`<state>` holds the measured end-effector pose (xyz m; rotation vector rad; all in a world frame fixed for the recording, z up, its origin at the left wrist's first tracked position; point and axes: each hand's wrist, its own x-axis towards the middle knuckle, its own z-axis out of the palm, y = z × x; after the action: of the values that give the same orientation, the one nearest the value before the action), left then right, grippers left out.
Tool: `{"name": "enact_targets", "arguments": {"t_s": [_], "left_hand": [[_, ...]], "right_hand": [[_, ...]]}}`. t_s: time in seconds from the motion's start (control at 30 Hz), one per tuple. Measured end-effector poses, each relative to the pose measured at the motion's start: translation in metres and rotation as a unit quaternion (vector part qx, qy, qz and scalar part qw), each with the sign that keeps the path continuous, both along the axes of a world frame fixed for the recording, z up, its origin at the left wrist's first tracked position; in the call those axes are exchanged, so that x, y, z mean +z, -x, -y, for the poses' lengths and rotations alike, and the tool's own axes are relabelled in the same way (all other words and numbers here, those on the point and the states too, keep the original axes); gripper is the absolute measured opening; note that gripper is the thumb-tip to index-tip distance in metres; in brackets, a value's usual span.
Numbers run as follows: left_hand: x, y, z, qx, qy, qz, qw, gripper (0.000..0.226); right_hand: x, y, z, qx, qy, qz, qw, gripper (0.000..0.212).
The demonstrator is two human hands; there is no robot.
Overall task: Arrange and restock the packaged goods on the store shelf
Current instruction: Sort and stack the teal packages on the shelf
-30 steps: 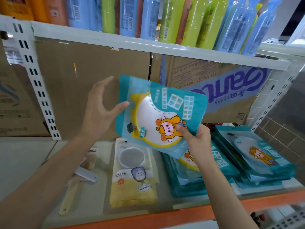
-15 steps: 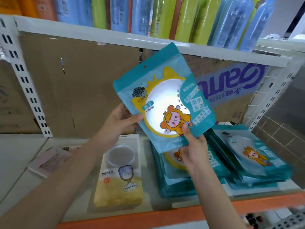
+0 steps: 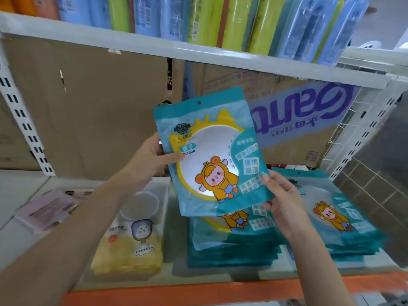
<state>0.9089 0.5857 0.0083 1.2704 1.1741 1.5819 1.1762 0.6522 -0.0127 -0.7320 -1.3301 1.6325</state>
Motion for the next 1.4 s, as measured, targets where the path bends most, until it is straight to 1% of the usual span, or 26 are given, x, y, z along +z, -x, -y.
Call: {"name": "enact_targets", "arguments": {"t_s": [0.1,0.13,0.2,0.27,0.4,0.47,0.53,0.57,0.6,0.63,0.67,0.7,0.73,0.77,0.8,0.83,0.87,0.9,0.93,0.97,1.0,1.03,1.13,1.23,1.3,1.4], "left_hand": [[0.003,0.000,-0.001,-0.035,0.024,-0.020,0.999,0.065],[0.003,-0.001,-0.002,-0.046,0.033,-0.029,0.998,0.061],[0.003,-0.005,-0.004,-0.064,0.046,-0.045,0.996,0.050],[0.000,-0.010,-0.007,-0.065,0.052,-0.064,0.994,0.048],[-0.005,-0.022,-0.007,-0.039,0.036,-0.082,0.995,0.051],[-0.009,-0.026,-0.007,-0.013,0.021,-0.078,0.997,0.046],[-0.018,-0.027,-0.003,0.015,0.012,-0.080,0.997,0.053],[-0.024,-0.025,-0.001,0.037,0.012,-0.100,0.994,0.058],[-0.031,-0.022,0.001,0.066,0.018,-0.141,0.988,0.060],[-0.039,-0.017,0.004,0.097,0.031,-0.201,0.974,0.059],[-0.048,-0.012,0.007,0.136,0.048,-0.278,0.950,0.056],[-0.058,-0.006,0.011,0.174,0.063,-0.361,0.914,0.055],[-0.066,-0.001,0.015,0.200,0.074,-0.431,0.877,0.058],[-0.075,0.004,0.018,0.206,0.092,-0.482,0.846,0.066],[-0.084,0.008,0.019,0.199,0.113,-0.518,0.824,0.073],[-0.092,0.011,0.020,0.194,0.131,-0.539,0.809,0.077],[-0.099,0.013,0.020,0.189,0.149,-0.554,0.797,0.076],[-0.104,0.013,0.020,0.187,0.166,-0.564,0.787,0.072],[-0.110,0.011,0.019,0.186,0.183,-0.572,0.778,0.063],[-0.114,0.009,0.018,0.187,0.192,-0.579,0.770,0.057],[-0.117,0.007,0.017,0.189,0.199,-0.581,0.766,0.053],[-0.119,0.007,0.015,0.190,0.203,-0.580,0.766,0.053],[-0.121,0.006,0.015,0.191,0.206,-0.574,0.769,0.053],[-0.122,0.006,0.017,0.199,0.198,-0.566,0.775,0.061],[-0.123,0.007,0.018,0.201,0.199,-0.567,0.774,0.056],[-0.123,0.006,0.018,0.204,0.195,-0.559,0.780,0.056]], "right_hand": [[0.003,-0.007,-0.009,0.038,-0.018,0.076,0.996,0.067],[0.005,-0.008,-0.010,0.053,-0.024,0.089,0.994,0.066],[0.006,-0.008,-0.009,0.079,-0.028,0.093,0.992,0.051],[0.006,-0.006,-0.007,0.077,-0.037,0.097,0.992,0.034],[-0.002,-0.004,-0.004,0.040,-0.045,0.094,0.994,0.031],[-0.006,-0.007,-0.005,0.040,-0.030,0.078,0.996,0.035],[-0.007,-0.012,-0.006,0.047,0.001,0.063,0.997,0.054],[-0.007,-0.014,-0.007,0.047,0.012,0.064,0.997,0.064],[-0.007,-0.017,-0.008,0.043,0.022,0.069,0.996,0.070],[-0.006,-0.020,-0.009,0.039,0.031,0.072,0.996,0.069],[-0.005,-0.023,-0.010,0.036,0.044,0.073,0.996,0.066],[-0.005,-0.026,-0.011,0.033,0.056,0.074,0.995,0.066],[-0.004,-0.028,-0.012,0.033,0.064,0.079,0.994,0.069],[-0.005,-0.030,-0.014,0.030,0.069,0.085,0.994,0.071],[-0.005,-0.031,-0.013,0.028,0.072,0.089,0.993,0.075],[-0.006,-0.031,-0.013,0.024,0.076,0.095,0.992,0.081],[-0.008,-0.032,-0.014,0.019,0.081,0.107,0.991,0.082],[-0.011,-0.032,-0.015,0.017,0.088,0.115,0.989,0.072],[-0.013,-0.032,-0.017,0.013,0.097,0.116,0.988,0.053],[-0.014,-0.031,-0.018,0.010,0.106,0.119,0.987,0.035],[-0.014,-0.029,-0.018,0.007,0.112,0.127,0.986,0.026],[-0.015,-0.027,-0.019,0.010,0.110,0.135,0.985,0.024],[-0.014,-0.021,-0.017,0.027,0.095,0.154,0.983,0.032],[-0.014,-0.016,-0.017,0.030,0.082,0.187,0.978,0.021],[-0.017,-0.016,-0.018,0.012,0.066,0.206,0.976,0.022],[-0.021,-0.018,-0.020,-0.032,0.024,0.245,0.969,0.024]]}}
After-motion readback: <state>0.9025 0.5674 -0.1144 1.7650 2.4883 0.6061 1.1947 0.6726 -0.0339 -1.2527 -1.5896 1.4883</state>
